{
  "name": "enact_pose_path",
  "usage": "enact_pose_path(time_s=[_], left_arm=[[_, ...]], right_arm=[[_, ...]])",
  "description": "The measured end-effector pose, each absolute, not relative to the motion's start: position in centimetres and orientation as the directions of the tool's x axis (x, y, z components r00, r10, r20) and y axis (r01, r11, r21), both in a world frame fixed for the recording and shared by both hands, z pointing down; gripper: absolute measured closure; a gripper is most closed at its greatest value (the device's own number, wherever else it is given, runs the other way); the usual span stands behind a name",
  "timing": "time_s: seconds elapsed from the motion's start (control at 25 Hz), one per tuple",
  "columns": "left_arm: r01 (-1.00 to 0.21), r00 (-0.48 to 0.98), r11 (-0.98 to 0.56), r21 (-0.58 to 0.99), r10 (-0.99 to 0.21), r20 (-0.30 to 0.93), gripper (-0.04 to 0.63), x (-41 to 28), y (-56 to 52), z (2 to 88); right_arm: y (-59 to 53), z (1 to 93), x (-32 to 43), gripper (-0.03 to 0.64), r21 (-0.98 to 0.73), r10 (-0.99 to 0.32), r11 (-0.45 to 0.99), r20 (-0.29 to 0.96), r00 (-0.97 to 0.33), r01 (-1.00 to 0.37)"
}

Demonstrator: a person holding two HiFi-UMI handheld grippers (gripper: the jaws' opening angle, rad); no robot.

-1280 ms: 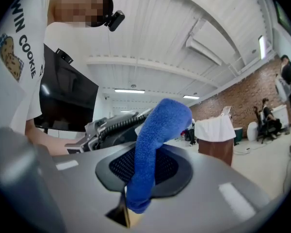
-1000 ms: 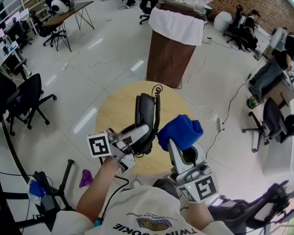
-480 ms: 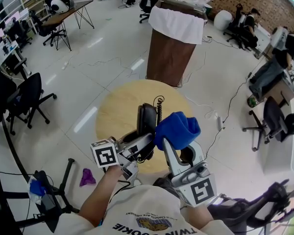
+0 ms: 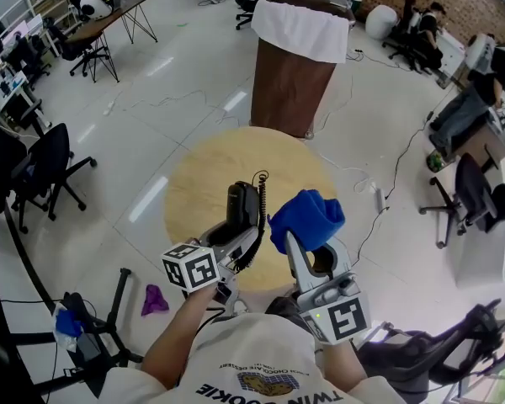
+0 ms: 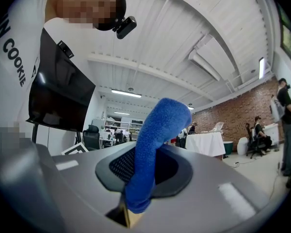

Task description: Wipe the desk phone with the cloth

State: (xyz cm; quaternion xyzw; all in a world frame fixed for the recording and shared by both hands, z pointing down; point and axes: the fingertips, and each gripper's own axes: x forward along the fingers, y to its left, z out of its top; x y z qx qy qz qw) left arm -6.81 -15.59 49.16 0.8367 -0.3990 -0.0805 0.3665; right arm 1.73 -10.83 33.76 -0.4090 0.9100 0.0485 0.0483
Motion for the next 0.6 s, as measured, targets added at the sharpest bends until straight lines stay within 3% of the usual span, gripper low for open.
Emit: enact_pose_path(time_s=[0.6], left_arm=[[-0.871,0.448,-0.187,0.454,-0.679,0.581,0.334,-8.2,-18.2,61.8]], right_arm=[[-12.1,38.7,2.1,0.552,0.006,-0.768,0.640,-0.011,-0.640,-0.768]])
